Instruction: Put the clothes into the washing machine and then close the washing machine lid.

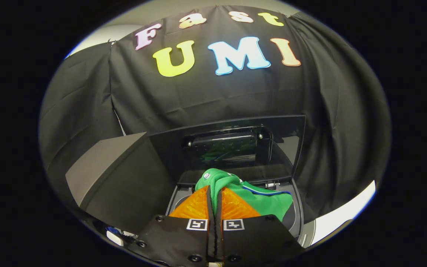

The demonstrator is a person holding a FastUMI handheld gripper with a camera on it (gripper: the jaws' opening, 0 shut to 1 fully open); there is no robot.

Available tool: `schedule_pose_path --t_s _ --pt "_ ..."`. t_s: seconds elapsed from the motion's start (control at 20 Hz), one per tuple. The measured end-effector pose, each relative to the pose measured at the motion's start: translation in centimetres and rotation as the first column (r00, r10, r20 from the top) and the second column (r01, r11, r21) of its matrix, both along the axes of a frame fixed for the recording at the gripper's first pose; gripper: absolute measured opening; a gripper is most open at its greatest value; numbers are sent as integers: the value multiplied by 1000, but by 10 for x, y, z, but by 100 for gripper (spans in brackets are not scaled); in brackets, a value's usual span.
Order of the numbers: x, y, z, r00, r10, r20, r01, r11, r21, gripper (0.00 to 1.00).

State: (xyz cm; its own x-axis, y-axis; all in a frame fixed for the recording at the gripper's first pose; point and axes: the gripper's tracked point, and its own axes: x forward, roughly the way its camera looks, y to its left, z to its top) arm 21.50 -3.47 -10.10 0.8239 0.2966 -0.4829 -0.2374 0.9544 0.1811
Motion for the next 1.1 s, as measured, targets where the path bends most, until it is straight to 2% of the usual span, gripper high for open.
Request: schedule_pose_path --t_s 0.1,0.2,0.25,0.5,0.9,1.1 --pt "-2 2 -11 1000 -6 -16 6 1000 -9 2" --pt "-5 4 -22 999 -10 -36 9 1000 -14 6" --pt "-6 4 -21 1000 -15 -26 15 1000 -26 12" --pt "-5 9 6 997 -7 80 13 997 -78 98" --pt "2 21 51 978 -16 209 25 999 -42 98" --pt "19 23 88 953 -26 301 34 999 -21 98"
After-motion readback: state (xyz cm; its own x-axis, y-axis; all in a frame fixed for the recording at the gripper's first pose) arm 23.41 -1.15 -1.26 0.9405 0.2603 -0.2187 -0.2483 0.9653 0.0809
